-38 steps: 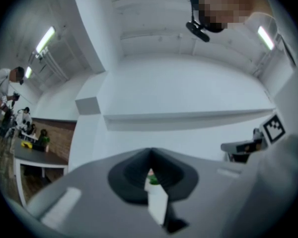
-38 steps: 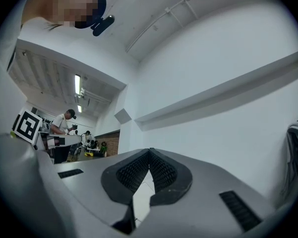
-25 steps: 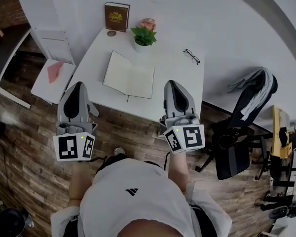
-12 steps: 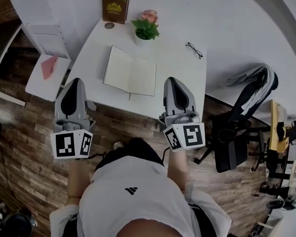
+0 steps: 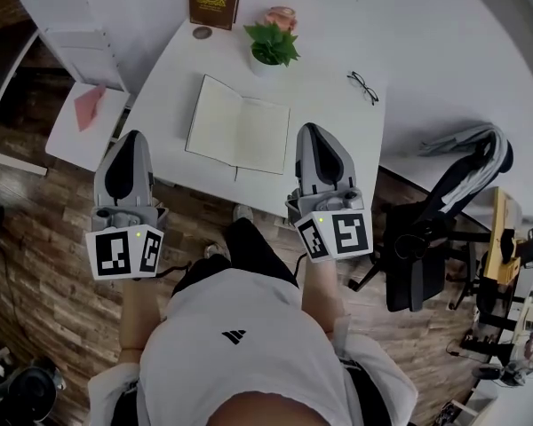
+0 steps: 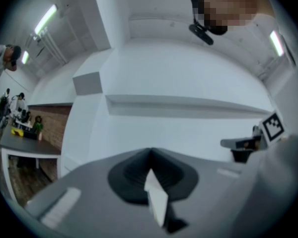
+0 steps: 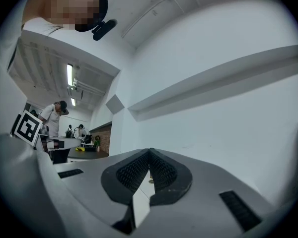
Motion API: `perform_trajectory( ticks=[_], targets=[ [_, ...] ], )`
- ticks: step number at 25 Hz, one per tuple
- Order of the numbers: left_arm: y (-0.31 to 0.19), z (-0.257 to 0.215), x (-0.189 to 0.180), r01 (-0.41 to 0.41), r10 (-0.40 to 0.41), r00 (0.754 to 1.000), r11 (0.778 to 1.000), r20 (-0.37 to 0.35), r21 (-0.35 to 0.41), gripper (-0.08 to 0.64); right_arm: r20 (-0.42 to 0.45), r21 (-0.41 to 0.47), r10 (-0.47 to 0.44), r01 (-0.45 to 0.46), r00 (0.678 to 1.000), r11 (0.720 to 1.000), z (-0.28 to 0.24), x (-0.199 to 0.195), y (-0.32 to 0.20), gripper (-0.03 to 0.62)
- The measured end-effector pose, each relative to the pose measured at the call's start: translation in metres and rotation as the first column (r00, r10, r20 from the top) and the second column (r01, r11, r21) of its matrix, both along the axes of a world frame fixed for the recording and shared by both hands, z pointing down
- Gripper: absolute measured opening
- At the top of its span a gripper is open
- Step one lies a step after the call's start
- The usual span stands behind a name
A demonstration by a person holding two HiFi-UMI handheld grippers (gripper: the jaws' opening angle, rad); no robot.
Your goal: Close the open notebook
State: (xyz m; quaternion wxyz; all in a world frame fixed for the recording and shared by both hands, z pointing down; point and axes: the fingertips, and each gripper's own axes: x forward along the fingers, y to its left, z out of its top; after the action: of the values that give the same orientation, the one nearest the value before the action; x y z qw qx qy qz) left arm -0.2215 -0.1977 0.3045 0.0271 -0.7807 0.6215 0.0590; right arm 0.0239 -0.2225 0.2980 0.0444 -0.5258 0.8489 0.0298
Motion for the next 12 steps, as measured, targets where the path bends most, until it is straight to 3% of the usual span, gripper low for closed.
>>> perform_trajectory(
  ticks=[7, 12],
  targets=[
    [-0.040, 0.002, 0.003, 0.025, -0.025, 1.000, 1.000, 0.014, -0.009, 0.009, 0.001, 0.003, -0.031, 0.031, 1.000, 1.000, -0.003, 0.001, -0.047, -0.003],
    [-0.063, 0.029, 0.013, 0.012, -0.010, 1.000, 0.997, 0.024, -0.080, 0.009, -0.005, -0.015, -0.066, 0.066, 0.998, 0.998, 0.003, -0.002, -0.072, -0.003]
  ],
)
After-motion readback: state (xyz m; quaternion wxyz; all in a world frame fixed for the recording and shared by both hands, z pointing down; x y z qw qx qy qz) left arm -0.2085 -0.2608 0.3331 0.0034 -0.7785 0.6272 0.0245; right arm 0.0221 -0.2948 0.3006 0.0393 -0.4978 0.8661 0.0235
